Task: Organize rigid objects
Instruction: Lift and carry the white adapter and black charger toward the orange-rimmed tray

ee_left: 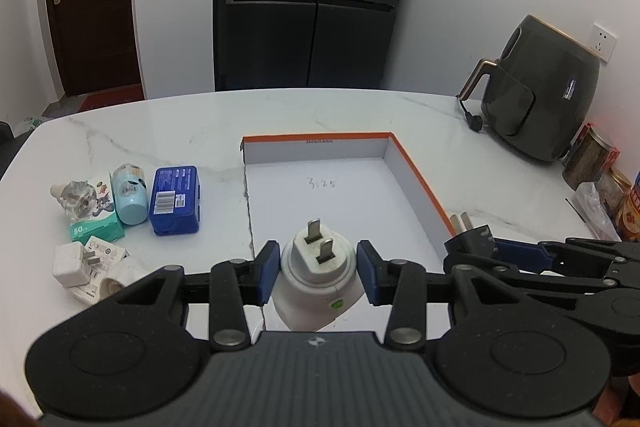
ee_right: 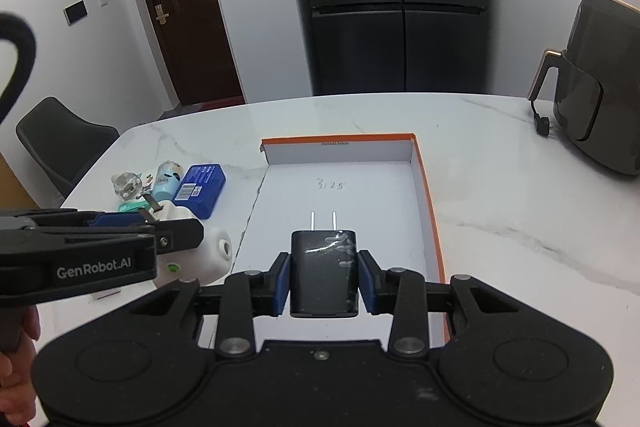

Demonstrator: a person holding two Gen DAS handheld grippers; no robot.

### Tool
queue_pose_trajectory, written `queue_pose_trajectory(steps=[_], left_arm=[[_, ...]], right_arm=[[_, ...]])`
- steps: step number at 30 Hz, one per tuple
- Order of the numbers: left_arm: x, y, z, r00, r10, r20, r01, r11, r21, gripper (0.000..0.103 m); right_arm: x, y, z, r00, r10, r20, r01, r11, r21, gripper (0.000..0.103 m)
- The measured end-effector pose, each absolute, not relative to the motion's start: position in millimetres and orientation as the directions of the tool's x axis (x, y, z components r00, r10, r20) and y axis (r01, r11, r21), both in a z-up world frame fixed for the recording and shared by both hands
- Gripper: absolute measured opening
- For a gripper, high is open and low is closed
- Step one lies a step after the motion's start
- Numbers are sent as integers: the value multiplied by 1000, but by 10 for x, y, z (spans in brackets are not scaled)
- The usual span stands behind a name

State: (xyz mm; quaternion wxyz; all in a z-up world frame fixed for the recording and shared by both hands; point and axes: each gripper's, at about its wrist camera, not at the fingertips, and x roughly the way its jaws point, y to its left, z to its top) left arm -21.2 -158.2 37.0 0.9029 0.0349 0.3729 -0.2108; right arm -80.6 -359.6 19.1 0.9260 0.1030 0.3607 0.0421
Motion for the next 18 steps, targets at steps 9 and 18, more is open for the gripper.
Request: queue_pose_trajectory(steps=[9, 18], left_arm=[[-176, -1622, 419, 639, -359, -680, 411, 907, -92, 42], [-121, -1672, 469, 646, -363, -672, 420, 904, -84, 42]], right_arm=[[-761, -3635, 229, 742, 150, -653, -1, 975, 224, 44], [-716, -3659, 287, 747, 148, -648, 2, 974, 225, 44]])
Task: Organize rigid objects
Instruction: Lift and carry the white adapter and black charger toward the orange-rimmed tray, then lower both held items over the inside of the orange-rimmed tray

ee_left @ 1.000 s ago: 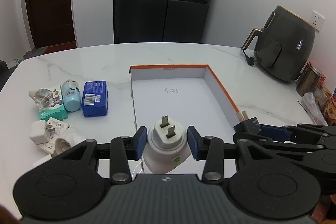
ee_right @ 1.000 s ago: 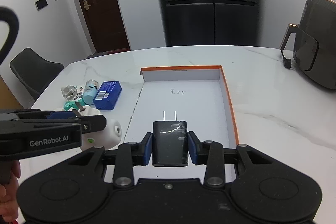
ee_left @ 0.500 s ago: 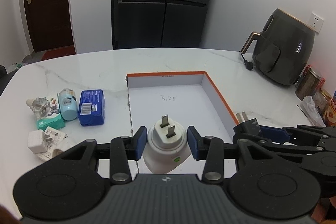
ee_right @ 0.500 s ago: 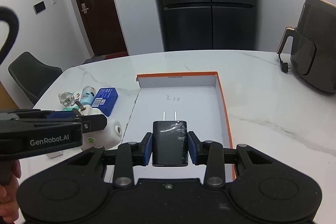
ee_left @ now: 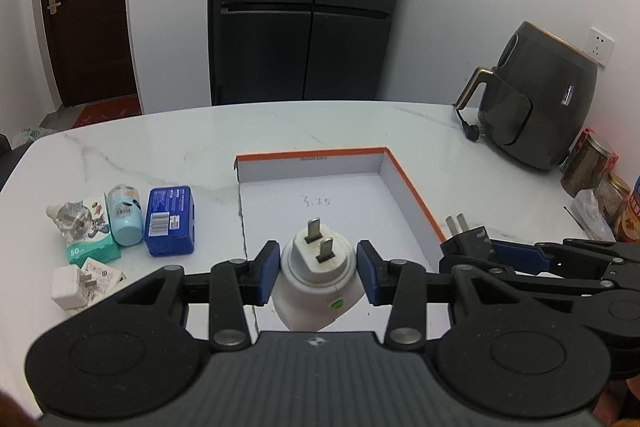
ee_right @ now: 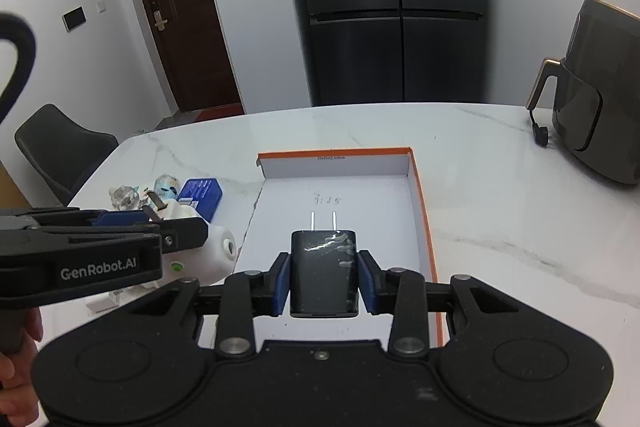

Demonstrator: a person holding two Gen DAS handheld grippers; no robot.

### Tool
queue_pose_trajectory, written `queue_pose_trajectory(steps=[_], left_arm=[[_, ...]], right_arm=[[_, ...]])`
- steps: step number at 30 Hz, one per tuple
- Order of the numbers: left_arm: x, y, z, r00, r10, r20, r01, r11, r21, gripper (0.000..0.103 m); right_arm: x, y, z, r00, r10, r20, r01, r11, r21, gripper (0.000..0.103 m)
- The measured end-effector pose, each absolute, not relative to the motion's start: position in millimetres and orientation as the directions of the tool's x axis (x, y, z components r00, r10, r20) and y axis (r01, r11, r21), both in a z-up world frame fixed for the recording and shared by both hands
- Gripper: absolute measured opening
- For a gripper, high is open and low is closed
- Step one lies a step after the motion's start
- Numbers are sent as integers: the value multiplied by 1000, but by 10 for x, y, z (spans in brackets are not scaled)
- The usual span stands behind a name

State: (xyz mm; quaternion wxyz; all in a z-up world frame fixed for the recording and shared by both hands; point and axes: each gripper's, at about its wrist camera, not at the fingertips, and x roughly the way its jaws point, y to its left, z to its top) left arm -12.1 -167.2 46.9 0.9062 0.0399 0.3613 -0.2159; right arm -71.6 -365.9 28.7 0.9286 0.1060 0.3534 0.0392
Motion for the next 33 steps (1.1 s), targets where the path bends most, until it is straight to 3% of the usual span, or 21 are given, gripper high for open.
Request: queue_pose_trajectory(steps=[33], left_arm=[[346, -1951, 545, 651, -369, -664, 432, 899, -76, 43]], right_arm=[[-99, -3786, 394, 759, 140, -636, -4, 978, 210, 44]])
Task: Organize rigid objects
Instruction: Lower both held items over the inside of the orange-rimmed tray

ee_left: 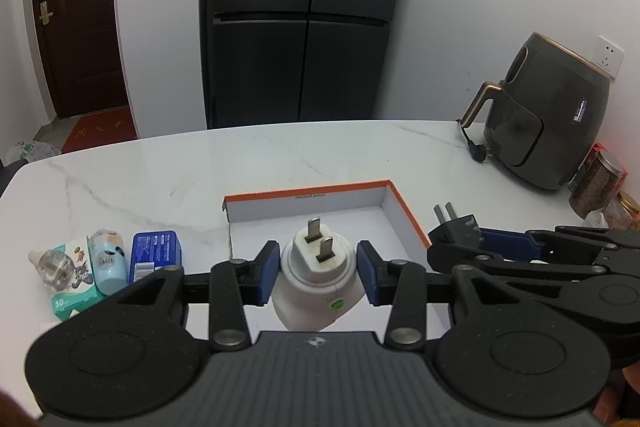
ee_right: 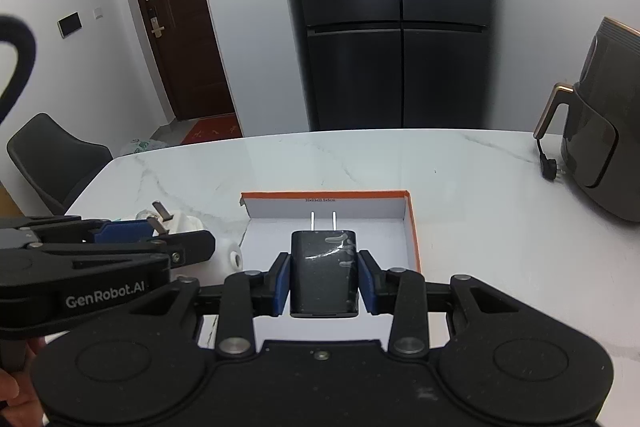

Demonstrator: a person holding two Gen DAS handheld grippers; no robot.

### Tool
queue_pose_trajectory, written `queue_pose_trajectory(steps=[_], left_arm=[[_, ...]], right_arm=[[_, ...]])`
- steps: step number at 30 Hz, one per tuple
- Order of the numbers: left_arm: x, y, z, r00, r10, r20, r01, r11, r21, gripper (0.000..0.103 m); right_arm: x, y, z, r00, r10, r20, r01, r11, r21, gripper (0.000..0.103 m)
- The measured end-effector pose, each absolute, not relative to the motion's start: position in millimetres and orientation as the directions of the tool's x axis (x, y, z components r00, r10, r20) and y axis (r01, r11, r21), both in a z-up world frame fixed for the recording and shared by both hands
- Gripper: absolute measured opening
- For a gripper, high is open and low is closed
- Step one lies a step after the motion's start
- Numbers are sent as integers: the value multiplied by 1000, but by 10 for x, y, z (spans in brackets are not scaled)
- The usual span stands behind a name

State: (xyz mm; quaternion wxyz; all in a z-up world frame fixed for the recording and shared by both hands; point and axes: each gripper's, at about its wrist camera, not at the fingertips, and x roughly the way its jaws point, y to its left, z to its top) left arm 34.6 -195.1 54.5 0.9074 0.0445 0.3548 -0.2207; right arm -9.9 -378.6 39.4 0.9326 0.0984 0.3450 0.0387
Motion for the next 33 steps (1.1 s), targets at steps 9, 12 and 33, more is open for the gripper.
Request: queue_pose_trajectory(steps=[9, 12, 33], left_arm=[[531, -2012, 491, 645, -371, -668, 431, 899, -84, 43], [583, -2027, 458, 643, -369, -671, 429, 899, -84, 43], [1064, -2208, 41, 601, -349, -719, 395, 912, -113, 43]], right_arm=[[122, -3829, 400, 757, 137, -639, -2, 978, 207, 44], [193, -3836, 384, 755, 136, -642, -2, 979, 206, 44], [1043, -4052, -207, 671, 120, -732, 40, 980, 197, 44]])
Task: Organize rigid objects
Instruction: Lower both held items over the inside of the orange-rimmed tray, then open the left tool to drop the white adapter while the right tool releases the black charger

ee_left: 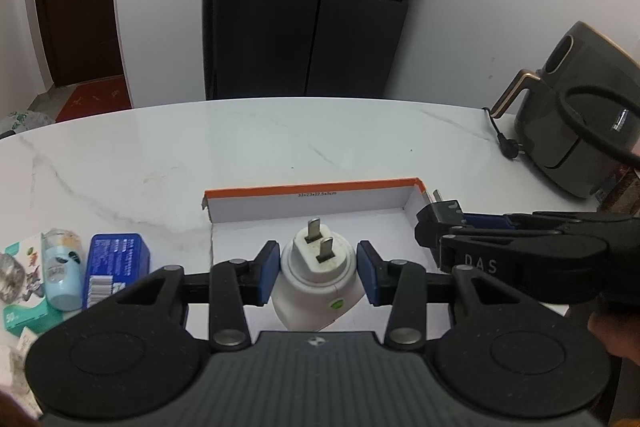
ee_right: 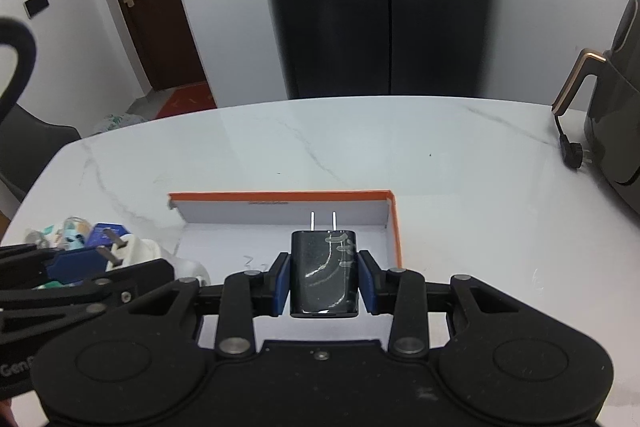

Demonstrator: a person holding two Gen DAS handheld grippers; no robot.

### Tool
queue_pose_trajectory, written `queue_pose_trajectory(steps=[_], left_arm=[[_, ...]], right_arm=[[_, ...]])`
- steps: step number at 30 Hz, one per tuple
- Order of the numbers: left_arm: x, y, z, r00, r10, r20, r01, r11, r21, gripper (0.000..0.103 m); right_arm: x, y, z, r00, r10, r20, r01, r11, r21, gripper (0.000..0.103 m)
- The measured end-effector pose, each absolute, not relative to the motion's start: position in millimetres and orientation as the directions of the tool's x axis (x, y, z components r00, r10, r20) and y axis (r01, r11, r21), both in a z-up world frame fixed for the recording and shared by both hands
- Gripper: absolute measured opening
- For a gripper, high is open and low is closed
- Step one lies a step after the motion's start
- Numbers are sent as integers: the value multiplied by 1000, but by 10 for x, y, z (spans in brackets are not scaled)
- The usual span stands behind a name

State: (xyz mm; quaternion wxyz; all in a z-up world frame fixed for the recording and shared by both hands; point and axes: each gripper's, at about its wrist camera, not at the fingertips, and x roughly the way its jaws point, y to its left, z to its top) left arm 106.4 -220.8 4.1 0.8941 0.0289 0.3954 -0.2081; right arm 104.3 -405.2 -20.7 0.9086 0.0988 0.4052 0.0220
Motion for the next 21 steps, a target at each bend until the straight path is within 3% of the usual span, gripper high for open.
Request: queue_pose_trajectory(steps=[6, 8, 20, 21], left_arm=[[1207, -2279, -64, 591, -340, -731, 390, 914, -110, 43], [1241, -2304, -79, 588, -343, -732, 389, 914, -116, 43], [1387, -2661, -170, 561, -369, -741, 431, 894, -119, 42], [1392, -2681, -156, 557, -374, -741, 435, 892, -124, 49]], right_arm=[[1272, -4175, -298, 677, 134, -724, 46, 973, 224, 45], [1252, -4210, -245, 696, 124, -708, 46, 975, 215, 57], [457, -4520, 29, 741, 80, -667, 87, 973, 213, 58], [411, -4535, 38, 738, 75, -671, 93, 973, 212, 58]])
